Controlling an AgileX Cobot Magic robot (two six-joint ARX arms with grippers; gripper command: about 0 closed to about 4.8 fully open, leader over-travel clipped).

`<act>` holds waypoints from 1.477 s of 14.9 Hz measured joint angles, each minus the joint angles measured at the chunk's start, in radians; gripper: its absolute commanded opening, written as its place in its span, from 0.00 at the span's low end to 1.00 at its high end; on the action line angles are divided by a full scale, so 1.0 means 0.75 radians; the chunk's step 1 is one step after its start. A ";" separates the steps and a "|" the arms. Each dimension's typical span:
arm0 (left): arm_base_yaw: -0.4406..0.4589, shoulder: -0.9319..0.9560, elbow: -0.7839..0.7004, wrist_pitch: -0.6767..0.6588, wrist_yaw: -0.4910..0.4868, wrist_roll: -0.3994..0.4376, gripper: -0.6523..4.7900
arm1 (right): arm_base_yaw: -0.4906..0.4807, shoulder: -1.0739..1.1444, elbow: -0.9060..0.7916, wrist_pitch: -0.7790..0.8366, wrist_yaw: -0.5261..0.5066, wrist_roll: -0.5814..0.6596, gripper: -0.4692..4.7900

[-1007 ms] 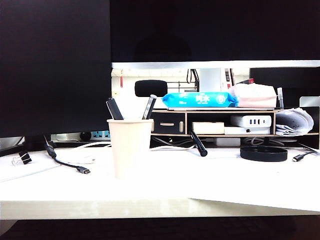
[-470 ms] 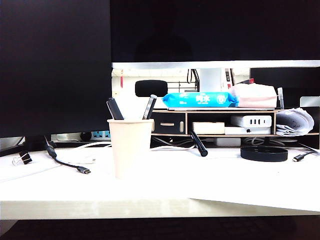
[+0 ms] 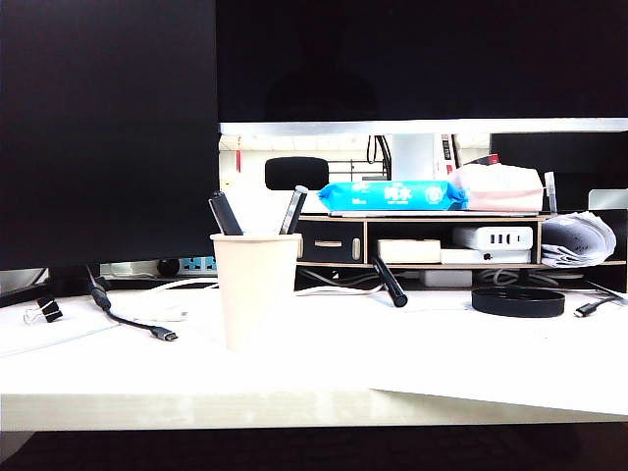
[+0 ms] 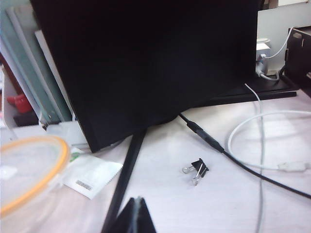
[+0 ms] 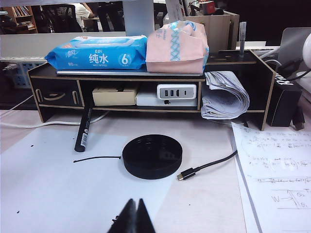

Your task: Pick up the marker from the paper cup and put it on the table.

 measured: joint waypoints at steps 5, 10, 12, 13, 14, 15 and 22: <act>0.001 0.000 -0.001 0.003 0.151 0.023 0.11 | 0.000 0.000 0.000 0.000 -0.026 0.000 0.09; 0.001 0.000 0.000 0.042 0.189 -0.044 0.11 | 0.000 0.000 0.000 0.000 -0.027 0.000 0.09; 0.001 0.000 -0.001 0.042 0.190 -0.058 0.11 | 0.001 0.000 0.000 0.000 -0.027 0.000 0.09; 0.001 0.000 0.000 0.042 0.190 -0.058 0.11 | 0.001 0.000 0.000 0.000 -0.027 0.000 0.09; 0.001 0.000 0.000 0.042 0.190 -0.058 0.11 | 0.001 0.000 0.000 0.000 -0.027 0.000 0.09; 0.001 0.000 0.000 0.042 0.190 -0.058 0.11 | 0.001 0.000 0.000 0.000 -0.027 0.000 0.09; 0.003 0.000 0.000 0.001 0.119 0.092 0.11 | 0.001 0.000 0.000 0.001 -0.027 0.000 0.09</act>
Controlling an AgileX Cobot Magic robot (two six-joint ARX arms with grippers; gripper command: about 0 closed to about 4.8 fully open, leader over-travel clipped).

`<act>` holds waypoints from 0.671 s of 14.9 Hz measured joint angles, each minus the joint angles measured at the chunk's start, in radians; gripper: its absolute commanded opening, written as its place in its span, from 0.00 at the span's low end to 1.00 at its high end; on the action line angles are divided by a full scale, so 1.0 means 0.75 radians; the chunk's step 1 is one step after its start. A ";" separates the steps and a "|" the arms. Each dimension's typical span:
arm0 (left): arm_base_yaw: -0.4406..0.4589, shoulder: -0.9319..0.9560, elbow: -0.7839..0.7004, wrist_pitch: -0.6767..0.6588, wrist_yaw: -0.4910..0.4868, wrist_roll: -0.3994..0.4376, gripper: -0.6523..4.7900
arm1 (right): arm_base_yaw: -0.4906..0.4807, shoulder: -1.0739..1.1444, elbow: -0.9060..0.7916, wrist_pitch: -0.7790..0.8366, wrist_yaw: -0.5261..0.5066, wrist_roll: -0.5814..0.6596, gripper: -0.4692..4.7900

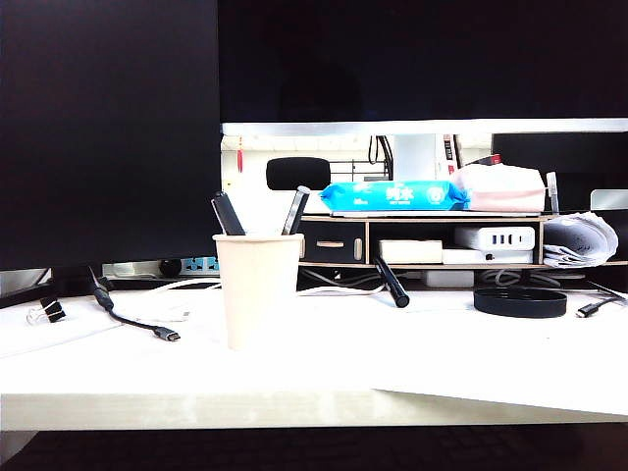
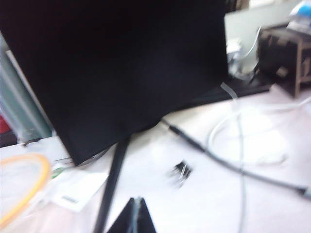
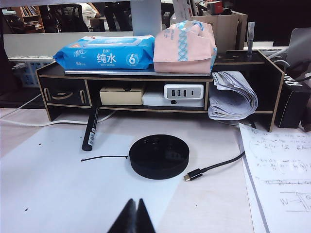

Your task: Pick up the marker from the paper cup and put it on the table.

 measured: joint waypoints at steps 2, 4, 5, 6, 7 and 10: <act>0.069 0.000 0.000 -0.022 -0.005 0.008 0.11 | 0.000 0.000 0.000 -0.001 0.001 0.000 0.09; 0.200 0.000 0.000 -0.030 0.144 -0.169 0.11 | 0.000 0.000 0.000 -0.001 0.000 0.000 0.09; 0.244 0.000 0.000 -0.050 0.256 -0.224 0.11 | 0.000 0.000 0.000 -0.001 0.000 0.000 0.09; 0.284 0.000 -0.001 -0.085 0.406 -0.281 0.11 | 0.000 0.000 0.000 -0.001 0.001 0.000 0.09; 0.292 0.000 -0.001 -0.085 0.452 -0.301 0.11 | 0.000 0.000 0.000 -0.001 0.001 0.000 0.09; 0.297 -0.001 0.000 -0.084 0.482 -0.326 0.11 | 0.000 0.000 0.000 -0.001 0.001 0.000 0.09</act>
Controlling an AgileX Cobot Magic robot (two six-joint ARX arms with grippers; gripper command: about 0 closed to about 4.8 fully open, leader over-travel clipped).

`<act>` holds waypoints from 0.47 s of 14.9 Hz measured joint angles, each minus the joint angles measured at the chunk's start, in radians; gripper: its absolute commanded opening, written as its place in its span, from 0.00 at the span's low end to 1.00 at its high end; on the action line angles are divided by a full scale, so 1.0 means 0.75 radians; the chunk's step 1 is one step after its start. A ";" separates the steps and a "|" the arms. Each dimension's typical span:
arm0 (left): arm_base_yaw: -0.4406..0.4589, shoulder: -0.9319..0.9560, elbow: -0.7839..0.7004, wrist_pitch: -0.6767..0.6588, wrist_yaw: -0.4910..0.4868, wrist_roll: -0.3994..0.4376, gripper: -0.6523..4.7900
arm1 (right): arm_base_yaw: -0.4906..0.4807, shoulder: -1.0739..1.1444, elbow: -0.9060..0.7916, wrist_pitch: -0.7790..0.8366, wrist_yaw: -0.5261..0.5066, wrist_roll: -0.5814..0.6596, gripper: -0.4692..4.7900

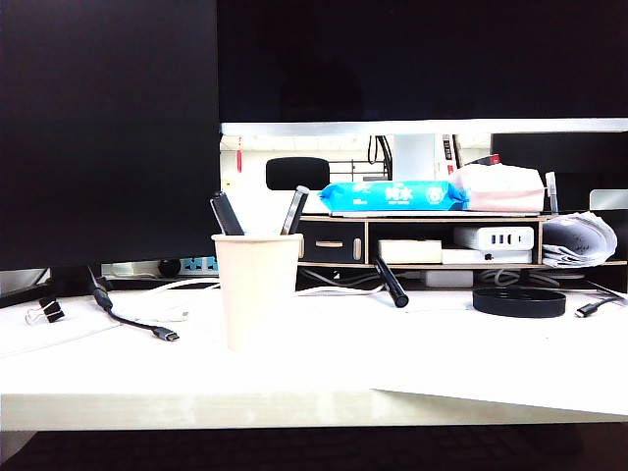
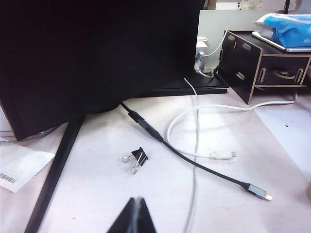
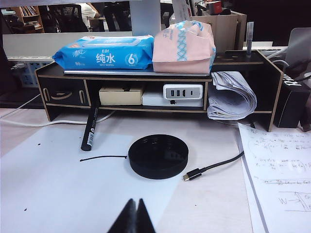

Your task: Pick up the marker from the paper cup and put it on the table.

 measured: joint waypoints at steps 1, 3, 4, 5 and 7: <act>0.000 0.000 0.000 0.000 0.000 -0.005 0.11 | 0.000 0.000 0.000 0.000 0.000 0.000 0.09; 0.000 0.000 0.000 0.000 -0.001 -0.008 0.11 | 0.000 0.000 0.000 0.000 0.000 0.000 0.09; 0.000 0.000 0.000 0.000 -0.001 -0.008 0.11 | 0.000 0.000 0.000 0.000 -0.001 0.000 0.09; 0.003 0.000 0.000 0.000 -0.005 -0.012 0.11 | 0.000 0.000 0.000 0.000 -0.001 0.000 0.09; 0.077 0.000 0.000 0.000 -0.028 -0.088 0.11 | 0.000 0.000 0.000 0.000 -0.001 0.000 0.09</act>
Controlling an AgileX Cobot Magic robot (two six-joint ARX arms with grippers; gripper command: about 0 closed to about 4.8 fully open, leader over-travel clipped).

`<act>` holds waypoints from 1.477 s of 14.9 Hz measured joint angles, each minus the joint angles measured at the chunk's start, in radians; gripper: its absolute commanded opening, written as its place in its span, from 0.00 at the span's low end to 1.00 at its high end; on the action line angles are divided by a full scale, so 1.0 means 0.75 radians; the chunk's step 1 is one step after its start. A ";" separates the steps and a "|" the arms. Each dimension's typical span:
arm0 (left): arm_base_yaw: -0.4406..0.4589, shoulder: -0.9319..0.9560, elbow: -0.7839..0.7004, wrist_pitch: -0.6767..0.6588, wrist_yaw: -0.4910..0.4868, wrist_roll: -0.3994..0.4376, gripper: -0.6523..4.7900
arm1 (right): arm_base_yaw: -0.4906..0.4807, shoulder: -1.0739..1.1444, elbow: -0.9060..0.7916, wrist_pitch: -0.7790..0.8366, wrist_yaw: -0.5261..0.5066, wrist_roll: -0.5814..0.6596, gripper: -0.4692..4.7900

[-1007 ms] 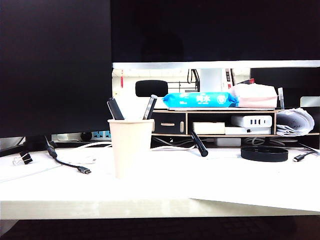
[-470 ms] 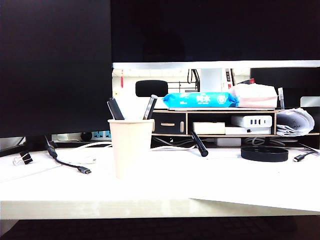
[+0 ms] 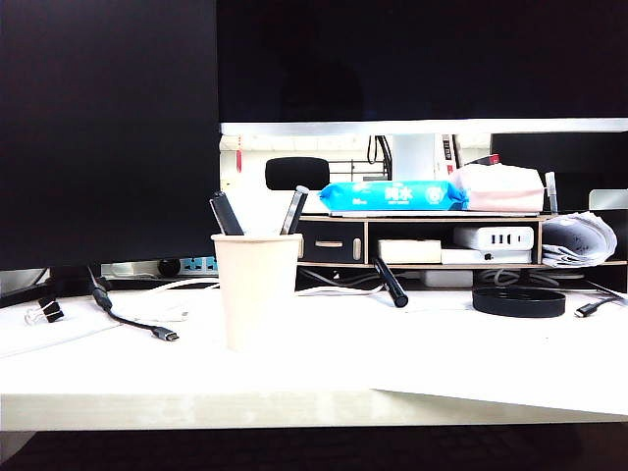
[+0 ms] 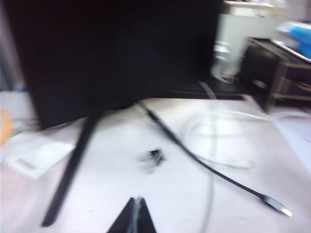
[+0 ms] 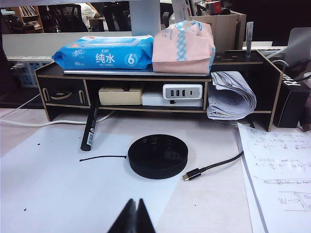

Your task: Pick up the marker from the paper cup and put it on the table.

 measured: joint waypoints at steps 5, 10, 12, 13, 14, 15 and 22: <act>0.019 0.000 0.000 0.000 -0.001 -0.065 0.11 | 0.000 0.000 0.000 0.000 0.001 0.000 0.09; 0.019 0.001 0.000 0.000 -0.001 -0.059 0.11 | 0.000 0.000 0.000 0.000 0.000 0.000 0.09; 0.019 0.000 0.000 0.000 -0.001 -0.059 0.11 | 0.000 0.000 0.000 0.000 0.001 0.000 0.09; 0.019 0.001 0.000 -0.001 -0.001 -0.059 0.11 | 0.000 0.000 0.000 0.000 0.001 0.000 0.09; 0.019 0.001 0.000 -0.001 -0.001 -0.059 0.11 | 0.000 0.000 0.000 0.000 0.001 0.000 0.09; 0.019 0.001 0.000 -0.001 -0.001 -0.059 0.11 | 0.000 0.000 0.000 0.000 0.000 0.000 0.09; 0.019 0.001 0.000 -0.001 -0.001 -0.059 0.11 | 0.000 0.000 0.000 0.000 0.001 0.000 0.09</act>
